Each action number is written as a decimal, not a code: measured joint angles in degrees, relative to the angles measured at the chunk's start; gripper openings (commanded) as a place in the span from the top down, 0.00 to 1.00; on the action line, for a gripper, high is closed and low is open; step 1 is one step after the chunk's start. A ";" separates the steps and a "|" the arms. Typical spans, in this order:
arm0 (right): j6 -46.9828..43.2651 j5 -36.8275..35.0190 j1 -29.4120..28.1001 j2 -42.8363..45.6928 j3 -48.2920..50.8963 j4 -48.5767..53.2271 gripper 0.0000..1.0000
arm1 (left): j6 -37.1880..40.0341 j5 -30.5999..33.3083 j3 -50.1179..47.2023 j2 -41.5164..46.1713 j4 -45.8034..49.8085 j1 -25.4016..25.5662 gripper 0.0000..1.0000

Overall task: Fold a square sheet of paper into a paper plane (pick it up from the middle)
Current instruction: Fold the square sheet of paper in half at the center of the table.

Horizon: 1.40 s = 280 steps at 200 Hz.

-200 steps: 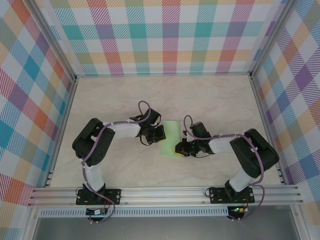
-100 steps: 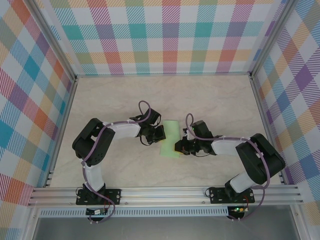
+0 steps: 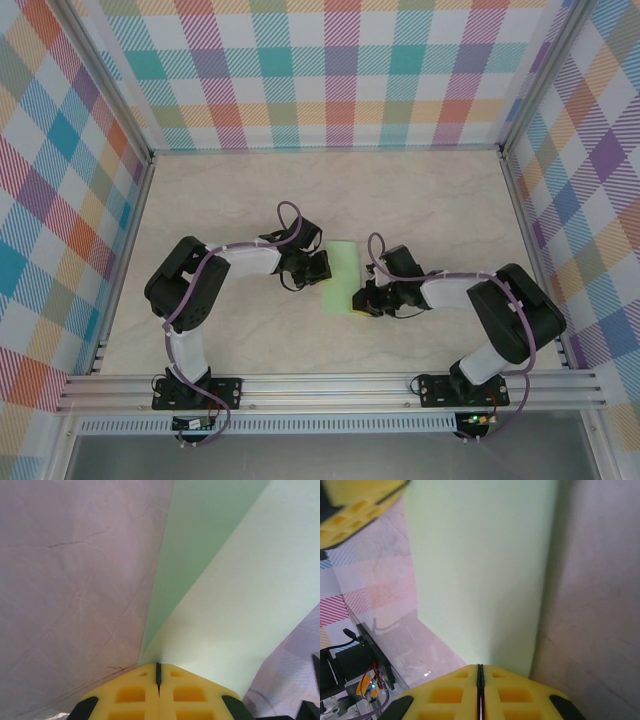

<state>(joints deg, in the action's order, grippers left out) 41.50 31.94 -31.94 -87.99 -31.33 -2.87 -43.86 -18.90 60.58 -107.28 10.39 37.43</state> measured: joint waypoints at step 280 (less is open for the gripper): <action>-1.75 -1.27 8.31 -11.67 -17.44 0.74 0.88 | 0.26 0.09 0.00 0.00 0.17 0.00 1.00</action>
<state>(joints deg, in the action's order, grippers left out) 39.75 30.68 -23.64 -99.66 -48.77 -2.13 -43.59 -18.81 60.58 -107.28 10.57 37.43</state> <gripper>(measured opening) 0.115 0.037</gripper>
